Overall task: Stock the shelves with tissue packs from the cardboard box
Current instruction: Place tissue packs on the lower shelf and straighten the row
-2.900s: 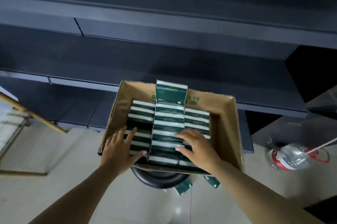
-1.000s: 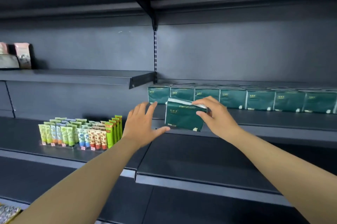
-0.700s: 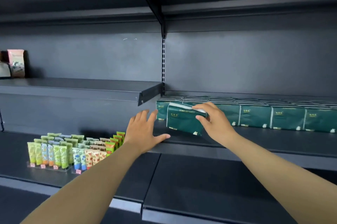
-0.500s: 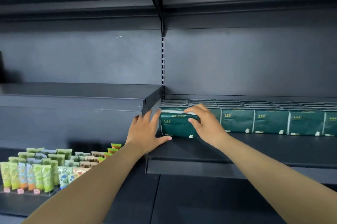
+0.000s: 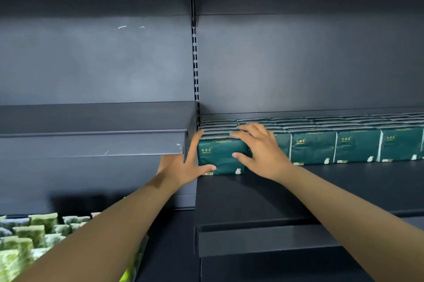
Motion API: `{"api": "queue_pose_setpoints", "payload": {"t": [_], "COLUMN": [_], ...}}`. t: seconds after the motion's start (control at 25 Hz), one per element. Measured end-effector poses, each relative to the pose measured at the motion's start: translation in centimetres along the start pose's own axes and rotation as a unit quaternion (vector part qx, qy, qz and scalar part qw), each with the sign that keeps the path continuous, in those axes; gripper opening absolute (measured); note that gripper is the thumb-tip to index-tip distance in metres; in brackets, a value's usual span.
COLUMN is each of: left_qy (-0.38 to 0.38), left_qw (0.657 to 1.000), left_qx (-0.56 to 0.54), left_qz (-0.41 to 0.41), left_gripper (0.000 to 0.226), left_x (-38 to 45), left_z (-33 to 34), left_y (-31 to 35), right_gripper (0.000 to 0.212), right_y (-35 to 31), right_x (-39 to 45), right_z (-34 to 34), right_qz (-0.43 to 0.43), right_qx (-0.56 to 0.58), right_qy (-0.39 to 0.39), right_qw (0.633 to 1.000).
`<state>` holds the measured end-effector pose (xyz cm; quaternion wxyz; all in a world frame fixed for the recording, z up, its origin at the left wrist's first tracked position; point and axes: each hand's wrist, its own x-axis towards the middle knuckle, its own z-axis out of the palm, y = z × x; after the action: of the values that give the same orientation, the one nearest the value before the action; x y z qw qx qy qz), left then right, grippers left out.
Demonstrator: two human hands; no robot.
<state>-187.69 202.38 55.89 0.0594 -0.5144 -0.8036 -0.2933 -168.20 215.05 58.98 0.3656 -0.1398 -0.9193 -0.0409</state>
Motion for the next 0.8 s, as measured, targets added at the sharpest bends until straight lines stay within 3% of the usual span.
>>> {"api": "queue_pose_setpoints", "payload": {"t": [0.2,0.44,0.64,0.8], "left_qy": [-0.007,0.007,0.065,0.101], "left_qw": [0.999,0.999,0.989,0.979], "left_qx": [-0.035,-0.001,0.116,0.172], "left_qz": [-0.017,-0.033,-0.063,-0.052], "left_gripper": [0.109,0.097,0.114,0.104], "left_x": [0.8,-0.7,-3.6,-8.5], "left_z": [0.4,-0.6,-1.0,-1.0], "left_y": [-0.3,1.6,3.4,7.2], "right_gripper": [0.058,0.059,0.058,0.056], "right_y": [1.6,1.7,1.6,3.2], "right_x": [-0.4,-0.5,-3.1,-8.9], "right_z": [-0.3,-0.2,-3.1,-7.3], "right_qz": [0.049,0.039,0.013,0.003], "right_qx": [-0.031,-0.027,-0.022,-0.027], "right_qy": [-0.029,-0.034,0.008,0.014], "right_qw": [0.998,0.998,1.0,1.0]}}
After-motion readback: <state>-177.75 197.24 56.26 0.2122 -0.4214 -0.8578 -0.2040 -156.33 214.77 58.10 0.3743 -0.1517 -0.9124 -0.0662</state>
